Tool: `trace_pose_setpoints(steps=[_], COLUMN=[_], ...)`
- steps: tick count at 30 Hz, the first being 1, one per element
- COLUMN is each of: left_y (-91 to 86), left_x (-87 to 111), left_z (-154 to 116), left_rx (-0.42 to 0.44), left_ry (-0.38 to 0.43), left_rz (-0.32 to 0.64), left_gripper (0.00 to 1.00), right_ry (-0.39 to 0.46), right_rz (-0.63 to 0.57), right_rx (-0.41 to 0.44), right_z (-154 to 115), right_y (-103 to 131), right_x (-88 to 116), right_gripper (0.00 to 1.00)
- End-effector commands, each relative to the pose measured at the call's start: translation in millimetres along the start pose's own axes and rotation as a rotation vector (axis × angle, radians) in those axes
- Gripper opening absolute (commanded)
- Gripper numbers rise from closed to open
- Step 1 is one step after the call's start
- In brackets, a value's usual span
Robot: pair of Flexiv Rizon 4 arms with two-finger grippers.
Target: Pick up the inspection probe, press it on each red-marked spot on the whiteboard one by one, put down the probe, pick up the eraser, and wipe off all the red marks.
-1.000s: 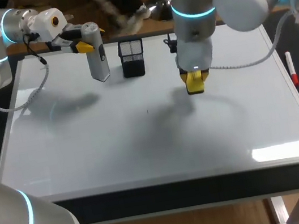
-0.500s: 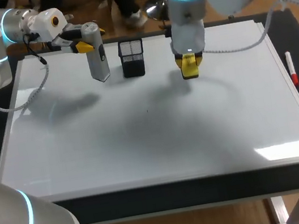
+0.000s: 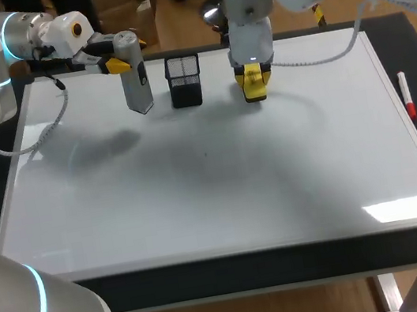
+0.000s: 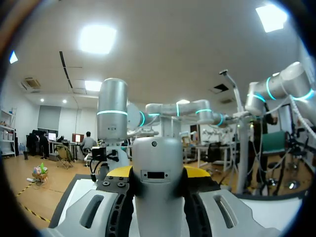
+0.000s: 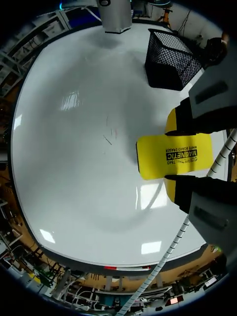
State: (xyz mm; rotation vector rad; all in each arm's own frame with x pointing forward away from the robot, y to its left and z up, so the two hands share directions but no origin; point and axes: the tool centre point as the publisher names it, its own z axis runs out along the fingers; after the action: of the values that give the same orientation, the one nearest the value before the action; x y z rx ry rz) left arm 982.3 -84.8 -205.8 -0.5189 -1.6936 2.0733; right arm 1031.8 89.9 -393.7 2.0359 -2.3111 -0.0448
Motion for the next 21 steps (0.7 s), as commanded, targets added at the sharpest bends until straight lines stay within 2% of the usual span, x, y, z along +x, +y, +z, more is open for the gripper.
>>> trace_pose_setpoints(steps=[1, 21], left_y=[0.7, 0.7], left_x=[-5.4, -5.4], left_z=[-6, -6], left_rx=[0.005, 0.005], left_ry=[0.131, 0.131], left_rz=[-0.002, -0.002], left_gripper=[0.00, 0.00], right_ry=[-0.002, 0.003], right_rz=[-0.004, -0.006], right_rx=[-0.036, -0.053], right_z=[5, 27], right_y=[-10, -22], right_x=[-5, -11], right_gripper=[0.00, 0.00])
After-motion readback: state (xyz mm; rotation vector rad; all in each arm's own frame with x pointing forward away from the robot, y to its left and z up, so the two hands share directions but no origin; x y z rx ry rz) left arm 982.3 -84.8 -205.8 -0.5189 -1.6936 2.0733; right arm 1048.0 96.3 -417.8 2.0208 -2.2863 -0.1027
